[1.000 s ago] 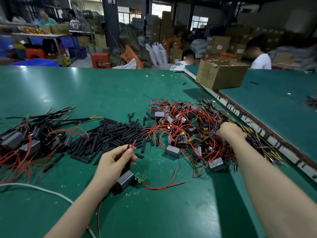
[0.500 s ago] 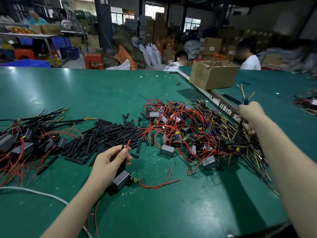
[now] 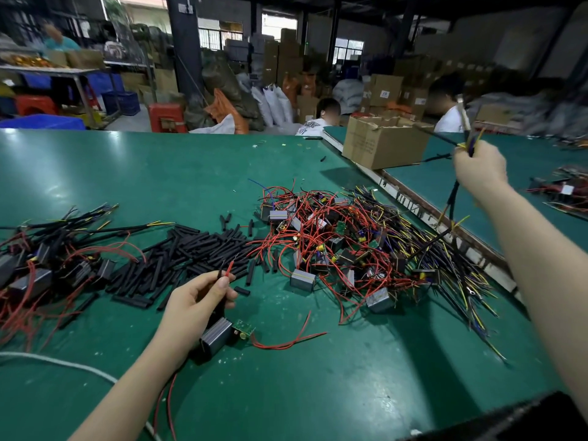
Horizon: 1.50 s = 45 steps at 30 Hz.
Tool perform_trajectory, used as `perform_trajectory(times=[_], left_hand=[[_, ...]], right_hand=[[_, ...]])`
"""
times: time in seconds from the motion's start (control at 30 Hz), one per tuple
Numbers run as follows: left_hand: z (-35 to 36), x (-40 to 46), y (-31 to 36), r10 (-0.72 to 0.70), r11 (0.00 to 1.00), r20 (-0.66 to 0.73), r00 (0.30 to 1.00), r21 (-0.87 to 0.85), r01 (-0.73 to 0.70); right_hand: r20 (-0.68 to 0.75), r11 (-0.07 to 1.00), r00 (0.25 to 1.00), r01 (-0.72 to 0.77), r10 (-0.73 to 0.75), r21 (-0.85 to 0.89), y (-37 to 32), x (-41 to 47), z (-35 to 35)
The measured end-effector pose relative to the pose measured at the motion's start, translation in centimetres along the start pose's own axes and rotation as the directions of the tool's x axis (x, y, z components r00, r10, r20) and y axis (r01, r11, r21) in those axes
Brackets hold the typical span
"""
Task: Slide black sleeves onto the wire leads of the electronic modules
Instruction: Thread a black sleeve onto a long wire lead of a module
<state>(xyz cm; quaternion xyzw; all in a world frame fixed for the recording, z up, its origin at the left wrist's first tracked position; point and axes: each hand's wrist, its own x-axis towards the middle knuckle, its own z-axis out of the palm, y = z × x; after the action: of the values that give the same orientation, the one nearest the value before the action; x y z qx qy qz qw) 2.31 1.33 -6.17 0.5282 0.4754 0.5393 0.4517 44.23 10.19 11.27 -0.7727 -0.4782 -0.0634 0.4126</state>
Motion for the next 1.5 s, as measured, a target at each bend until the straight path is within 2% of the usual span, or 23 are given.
perform_trajectory(times=[0.27,0.37,0.5,0.6,0.67,0.73,0.77,0.83,0.87,0.9,0.97,1.07,1.13,1.17,1.23,1.3,1.43,1.5], left_hand=[[0.0,0.0,0.0,0.000,1.000,-0.003,1.000,-0.006,0.000],[0.0,0.0,0.0,-0.001,1.000,0.001,1.000,-0.014,0.001],[0.0,0.1,0.0,-0.008,0.999,0.007,1.000,-0.034,0.008],[0.0,0.2,-0.1,0.004,1.000,0.007,1.000,-0.027,-0.004],[-0.1,0.2,-0.1,0.005,1.000,0.008,1.000,-0.027,-0.005],[-0.1,0.2,-0.1,0.007,1.000,0.012,1.000,-0.021,-0.007],[-0.2,0.2,-0.1,0.007,1.000,0.013,1.000,-0.018,-0.007],[-0.3,0.2,-0.1,0.005,1.000,0.009,1.000,-0.015,-0.005],[-0.4,0.2,-0.1,0.003,1.000,0.003,1.000,-0.017,-0.002],[-0.4,0.2,0.0,-0.001,1.000,-0.004,1.000,-0.024,0.001],[-0.6,0.2,0.1,-0.007,0.999,-0.018,1.000,-0.040,0.006],[-0.7,0.2,0.1,-0.002,0.998,-0.029,1.000,-0.064,0.001],[-0.7,0.1,0.1,-0.003,0.998,-0.023,1.000,-0.069,0.001],[-0.7,0.1,0.1,-0.005,0.997,-0.018,1.000,-0.072,0.003],[-0.9,0.0,0.0,-0.003,0.997,-0.013,1.000,-0.076,0.002],[-1.0,0.0,-0.1,0.007,0.998,-0.014,1.000,-0.070,-0.008],[-1.2,-0.1,-0.2,0.027,0.998,-0.011,1.000,-0.063,-0.028],[-1.2,0.0,-0.4,0.029,0.998,-0.002,1.000,-0.061,-0.029]], right_hand=[[0.214,0.978,0.954,0.206,-0.209,0.037,-3.5,-2.5,2.3],[0.320,0.961,0.907,0.275,-0.273,0.038,-5.1,-2.9,2.8],[0.479,0.909,0.802,0.416,-0.356,-0.021,-7.5,-3.5,2.8],[0.482,0.896,0.772,0.438,-0.415,0.069,-8.9,-4.3,2.5],[0.444,0.898,0.781,0.398,-0.439,0.189,-9.8,-5.1,2.0],[0.404,0.877,0.804,0.280,-0.436,0.391,-10.9,-6.2,1.6],[0.389,0.839,0.822,0.182,-0.415,0.512,-11.5,-6.7,1.3],[0.402,0.697,0.852,-0.061,-0.337,0.714,-12.5,-7.6,0.6],[0.437,0.629,0.848,-0.168,-0.301,0.759,-12.8,-7.9,0.4],[0.489,0.604,0.827,-0.247,-0.277,0.758,-13.0,-8.3,0.3],[0.629,0.709,0.734,-0.301,-0.255,0.638,-12.7,-9.2,0.4],[0.832,0.923,0.486,-0.119,-0.268,0.367,-11.1,-10.8,1.8],[0.905,0.969,0.351,0.032,-0.239,0.244,-10.1,-12.1,3.2],[0.917,0.973,0.329,0.129,-0.225,0.192,-9.9,-12.7,3.9],[0.910,0.912,0.349,0.405,-0.226,0.071,-9.8,-13.9,5.5],[0.890,0.787,0.382,0.615,-0.251,-0.042,-9.8,-14.9,7.0],[0.849,0.650,0.469,0.729,-0.246,-0.215,-9.4,-16.6,8.8],[0.831,0.635,0.465,0.750,-0.305,-0.186,-9.6,-17.1,8.9]])
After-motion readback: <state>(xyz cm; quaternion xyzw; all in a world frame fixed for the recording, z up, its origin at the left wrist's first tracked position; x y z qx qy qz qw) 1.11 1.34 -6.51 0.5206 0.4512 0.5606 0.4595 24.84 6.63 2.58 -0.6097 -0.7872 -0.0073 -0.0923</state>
